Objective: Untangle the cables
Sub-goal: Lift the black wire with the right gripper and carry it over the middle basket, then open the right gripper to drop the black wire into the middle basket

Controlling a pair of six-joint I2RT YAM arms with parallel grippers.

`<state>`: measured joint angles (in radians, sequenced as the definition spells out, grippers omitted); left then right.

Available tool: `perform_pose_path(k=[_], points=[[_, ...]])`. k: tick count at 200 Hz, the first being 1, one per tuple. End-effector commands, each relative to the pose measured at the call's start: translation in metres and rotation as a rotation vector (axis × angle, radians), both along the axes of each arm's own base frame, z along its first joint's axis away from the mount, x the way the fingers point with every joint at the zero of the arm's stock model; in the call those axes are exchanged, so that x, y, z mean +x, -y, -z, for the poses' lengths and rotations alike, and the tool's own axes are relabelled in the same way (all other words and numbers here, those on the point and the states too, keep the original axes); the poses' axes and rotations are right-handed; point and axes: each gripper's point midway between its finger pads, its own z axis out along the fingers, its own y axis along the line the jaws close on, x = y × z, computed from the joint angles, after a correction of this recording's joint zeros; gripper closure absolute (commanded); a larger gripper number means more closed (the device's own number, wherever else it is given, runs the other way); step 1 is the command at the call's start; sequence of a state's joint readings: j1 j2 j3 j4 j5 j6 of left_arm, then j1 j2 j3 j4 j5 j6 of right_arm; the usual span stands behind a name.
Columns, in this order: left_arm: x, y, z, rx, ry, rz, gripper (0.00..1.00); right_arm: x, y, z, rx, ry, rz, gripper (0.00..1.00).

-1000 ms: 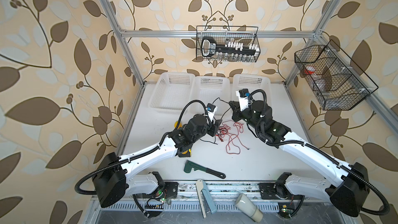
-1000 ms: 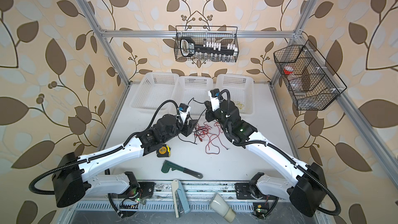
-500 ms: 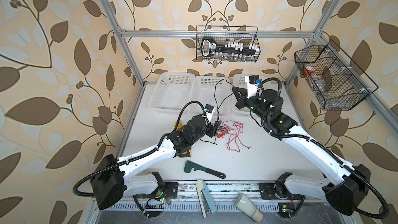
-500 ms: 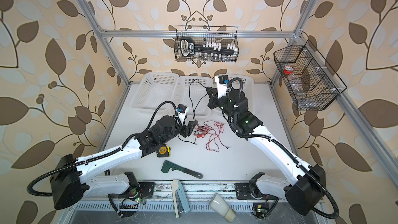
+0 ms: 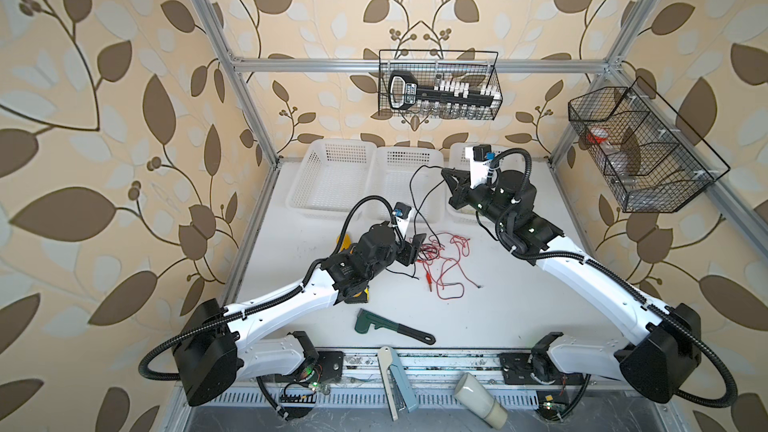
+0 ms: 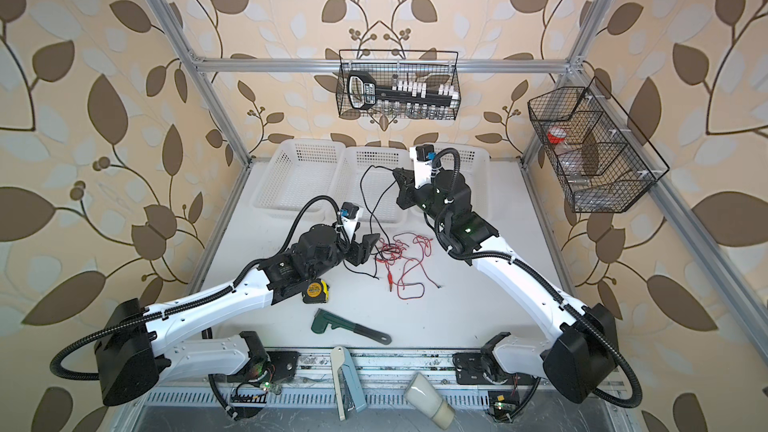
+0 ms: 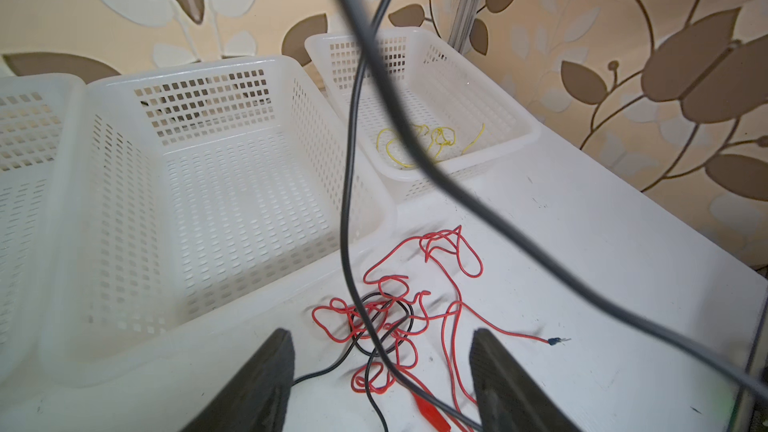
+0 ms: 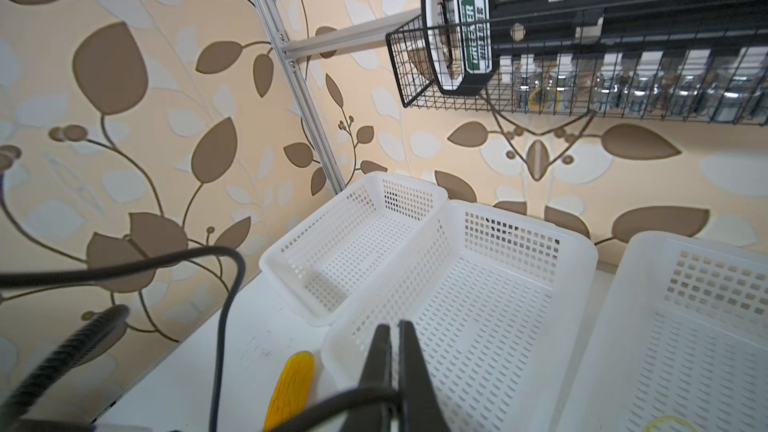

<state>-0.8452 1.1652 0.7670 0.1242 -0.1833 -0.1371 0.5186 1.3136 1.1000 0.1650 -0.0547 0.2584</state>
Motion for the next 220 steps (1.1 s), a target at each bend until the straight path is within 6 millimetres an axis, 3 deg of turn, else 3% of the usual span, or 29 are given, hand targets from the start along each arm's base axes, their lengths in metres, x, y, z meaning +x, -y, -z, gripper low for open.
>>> perform_pose_path(k=[1, 50, 53, 61, 84, 122, 159, 186, 220], points=[[-0.002, -0.01, -0.016, -0.038, 0.038, -0.039, 0.31, 0.019, 0.008, -0.017, 0.035, 0.035, 0.059, 1.0], [-0.007, -0.021, -0.015, -0.036, 0.044, -0.058, 0.31, 0.063, 0.018, -0.013, 0.061, 0.037, 0.145, 1.0], [-0.007, -0.022, -0.015, -0.036, 0.044, -0.059, 0.31, 0.066, 0.018, -0.023, 0.073, 0.056, 0.151, 1.0], [-0.008, -0.024, -0.014, -0.036, 0.044, -0.064, 0.3, 0.073, 0.018, -0.025, 0.078, 0.07, 0.162, 1.0], [-0.009, -0.027, -0.012, -0.034, 0.04, -0.073, 0.3, 0.095, 0.011, -0.015, 0.068, 0.087, 0.173, 1.0], [-0.011, -0.03, -0.005, -0.031, 0.021, -0.079, 0.3, 0.131, -0.004, 0.042, 0.006, 0.026, 0.18, 1.0], [-0.013, -0.033, 0.003, -0.018, 0.002, -0.083, 0.3, 0.15, -0.009, 0.101, -0.062, -0.059, 0.201, 1.0], [-0.013, -0.033, 0.004, -0.015, 0.001, -0.086, 0.3, 0.158, -0.011, 0.127, -0.104, -0.108, 0.205, 1.0], [-0.011, -0.032, 0.005, -0.009, 0.0, -0.085, 0.3, 0.162, -0.013, 0.149, -0.151, -0.161, 0.201, 0.84]])
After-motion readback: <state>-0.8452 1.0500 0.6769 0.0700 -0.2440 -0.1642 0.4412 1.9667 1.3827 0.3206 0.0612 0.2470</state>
